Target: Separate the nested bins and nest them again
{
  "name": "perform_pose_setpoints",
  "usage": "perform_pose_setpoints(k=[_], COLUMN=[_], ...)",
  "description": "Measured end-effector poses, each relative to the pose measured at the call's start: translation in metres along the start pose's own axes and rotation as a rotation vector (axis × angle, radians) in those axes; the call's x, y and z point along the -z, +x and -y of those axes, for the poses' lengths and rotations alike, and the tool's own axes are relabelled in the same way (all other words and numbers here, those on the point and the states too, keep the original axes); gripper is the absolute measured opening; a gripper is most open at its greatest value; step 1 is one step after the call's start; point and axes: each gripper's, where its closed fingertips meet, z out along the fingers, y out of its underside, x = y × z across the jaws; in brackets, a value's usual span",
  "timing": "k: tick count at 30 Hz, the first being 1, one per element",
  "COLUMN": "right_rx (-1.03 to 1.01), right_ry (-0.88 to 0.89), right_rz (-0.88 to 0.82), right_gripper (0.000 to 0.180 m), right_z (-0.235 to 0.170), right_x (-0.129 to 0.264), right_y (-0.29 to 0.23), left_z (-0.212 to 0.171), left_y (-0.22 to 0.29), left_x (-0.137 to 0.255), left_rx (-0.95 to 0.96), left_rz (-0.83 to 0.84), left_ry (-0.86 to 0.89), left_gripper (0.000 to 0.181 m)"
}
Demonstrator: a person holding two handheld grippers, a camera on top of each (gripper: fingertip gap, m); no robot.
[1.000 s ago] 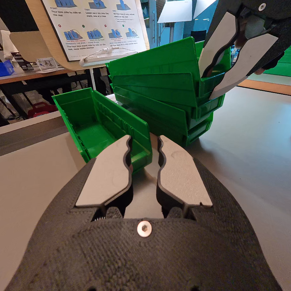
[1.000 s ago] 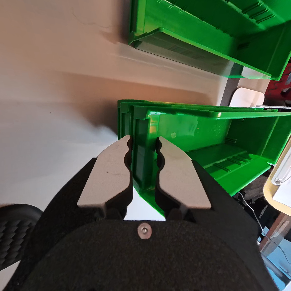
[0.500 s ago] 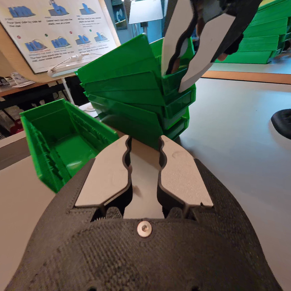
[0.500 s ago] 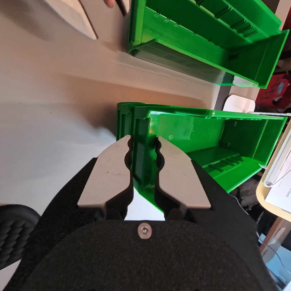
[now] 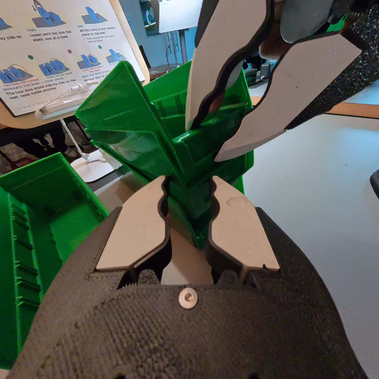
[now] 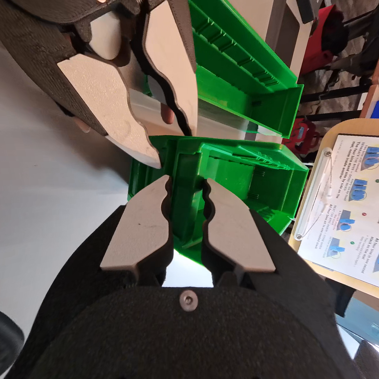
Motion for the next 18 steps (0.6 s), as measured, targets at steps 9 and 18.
perform_pose_setpoints(k=[9,18], right_rx=[-0.002,-0.016], right_ry=[-0.009,0.028], right_rz=[0.038,-0.009], right_gripper=[0.028,0.028], right_z=[-0.002,-0.002], right_x=[0.003,0.011], right_y=[0.004,0.016], left_z=[-0.003,0.0], left_y=[0.004,0.006], left_x=[0.002,0.002], left_rx=[-0.027,0.02], left_rz=[0.036,0.001], left_ry=[0.023,0.059], left_gripper=[0.028,0.013])
